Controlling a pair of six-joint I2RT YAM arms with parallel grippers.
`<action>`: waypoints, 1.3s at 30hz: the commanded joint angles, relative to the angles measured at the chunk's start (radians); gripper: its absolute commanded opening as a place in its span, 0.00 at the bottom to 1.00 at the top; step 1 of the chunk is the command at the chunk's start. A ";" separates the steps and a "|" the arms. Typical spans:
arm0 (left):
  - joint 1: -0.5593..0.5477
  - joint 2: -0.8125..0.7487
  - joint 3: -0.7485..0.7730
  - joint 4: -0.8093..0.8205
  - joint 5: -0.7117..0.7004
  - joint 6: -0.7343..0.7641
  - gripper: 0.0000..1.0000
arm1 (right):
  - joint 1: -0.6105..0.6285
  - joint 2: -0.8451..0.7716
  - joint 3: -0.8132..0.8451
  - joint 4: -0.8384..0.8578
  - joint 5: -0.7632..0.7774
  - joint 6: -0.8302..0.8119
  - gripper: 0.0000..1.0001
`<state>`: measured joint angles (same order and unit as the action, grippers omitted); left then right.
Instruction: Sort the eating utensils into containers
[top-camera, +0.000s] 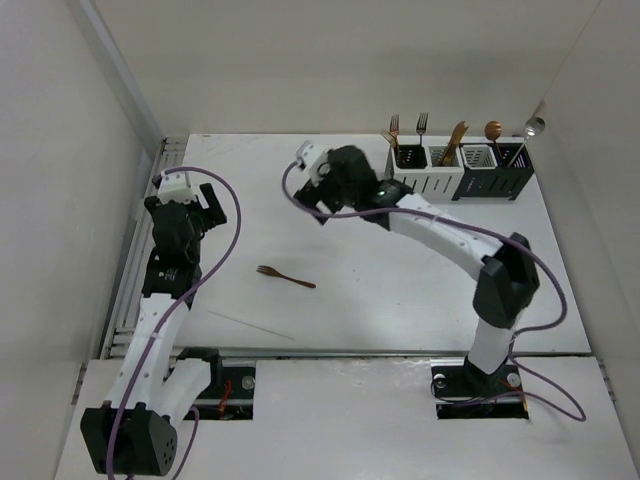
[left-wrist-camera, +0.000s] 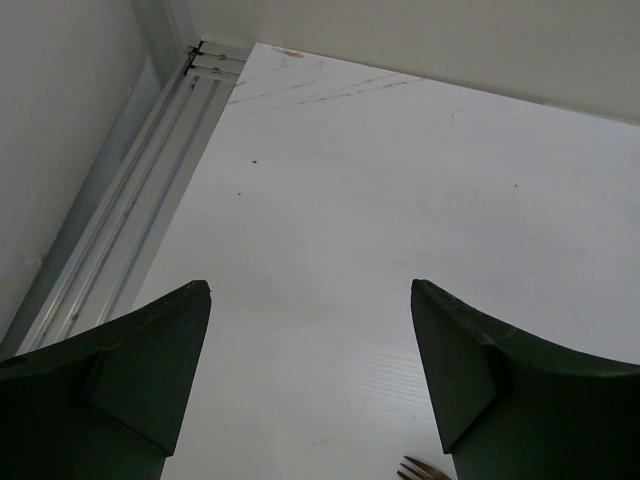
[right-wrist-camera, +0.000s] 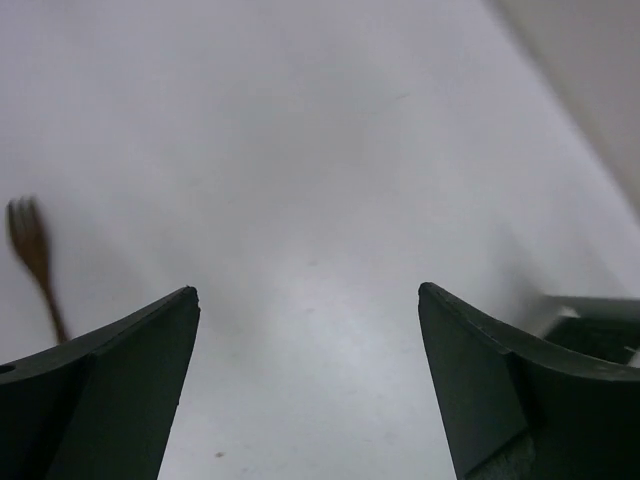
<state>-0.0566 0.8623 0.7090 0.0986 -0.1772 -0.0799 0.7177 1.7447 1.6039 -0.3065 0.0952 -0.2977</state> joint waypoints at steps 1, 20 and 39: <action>0.006 -0.045 0.033 0.015 -0.007 -0.008 0.79 | 0.069 0.140 0.034 -0.154 -0.198 -0.057 0.94; 0.006 -0.109 -0.017 -0.025 -0.027 -0.026 0.79 | 0.305 0.427 0.027 -0.310 -0.138 -0.009 0.68; 0.006 -0.109 -0.017 -0.007 -0.018 -0.026 0.79 | 0.215 0.218 0.022 -0.168 -0.044 0.091 0.00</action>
<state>-0.0566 0.7715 0.6952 0.0486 -0.1925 -0.0948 0.9924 2.1002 1.6123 -0.5690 0.0635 -0.2546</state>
